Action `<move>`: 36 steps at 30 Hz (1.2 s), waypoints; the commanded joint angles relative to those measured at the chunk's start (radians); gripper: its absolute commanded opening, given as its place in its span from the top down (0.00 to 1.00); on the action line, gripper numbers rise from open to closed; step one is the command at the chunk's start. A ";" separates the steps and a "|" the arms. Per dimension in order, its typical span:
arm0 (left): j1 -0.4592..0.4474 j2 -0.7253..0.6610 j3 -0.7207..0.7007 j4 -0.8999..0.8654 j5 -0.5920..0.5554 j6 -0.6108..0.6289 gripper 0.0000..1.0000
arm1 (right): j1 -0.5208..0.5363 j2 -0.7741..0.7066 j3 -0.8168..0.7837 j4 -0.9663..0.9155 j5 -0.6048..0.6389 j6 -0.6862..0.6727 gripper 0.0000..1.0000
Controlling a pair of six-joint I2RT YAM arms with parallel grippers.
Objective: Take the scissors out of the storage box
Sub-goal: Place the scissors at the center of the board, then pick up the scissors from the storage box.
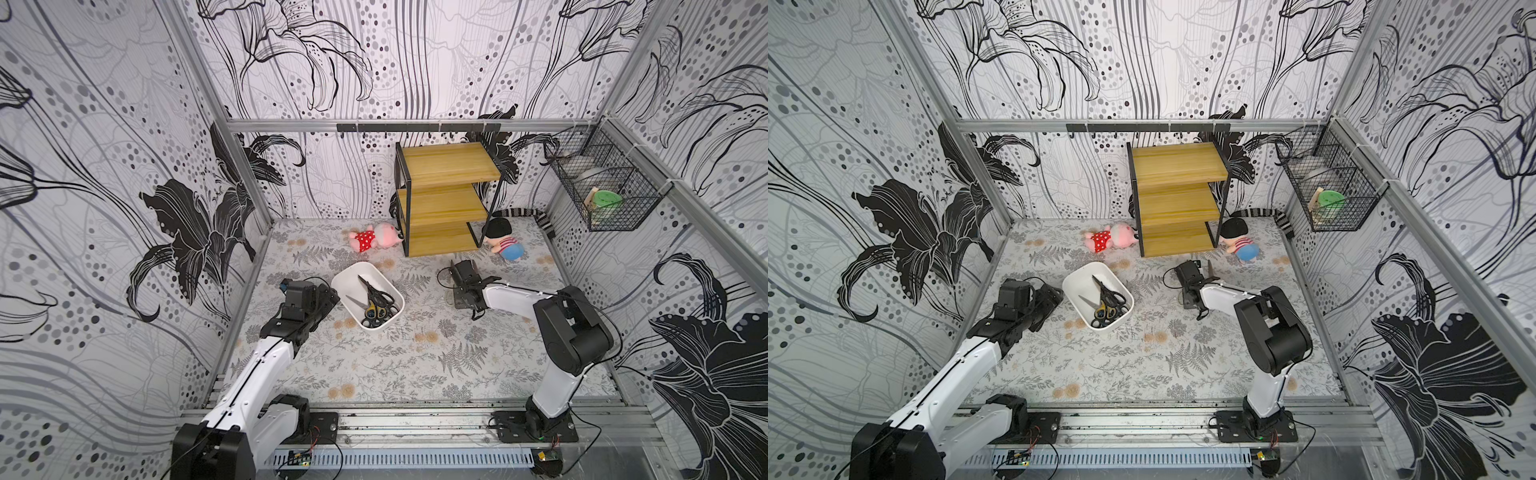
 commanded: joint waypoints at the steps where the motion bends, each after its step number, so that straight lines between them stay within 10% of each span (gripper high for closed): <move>1: -0.003 0.003 0.016 0.012 -0.019 -0.001 0.17 | -0.002 0.020 0.029 -0.030 -0.021 -0.007 0.91; 14: -0.002 0.007 0.024 0.006 -0.022 0.011 0.17 | -0.005 -0.045 0.128 -0.151 -0.021 -0.022 0.74; 20: -0.002 0.022 0.024 0.012 -0.043 0.030 0.16 | 0.009 -0.117 0.242 -0.196 -0.387 0.002 0.71; 36: -0.002 -0.013 -0.058 0.047 -0.024 0.000 0.16 | 0.336 0.162 0.521 -0.176 -0.554 0.068 0.71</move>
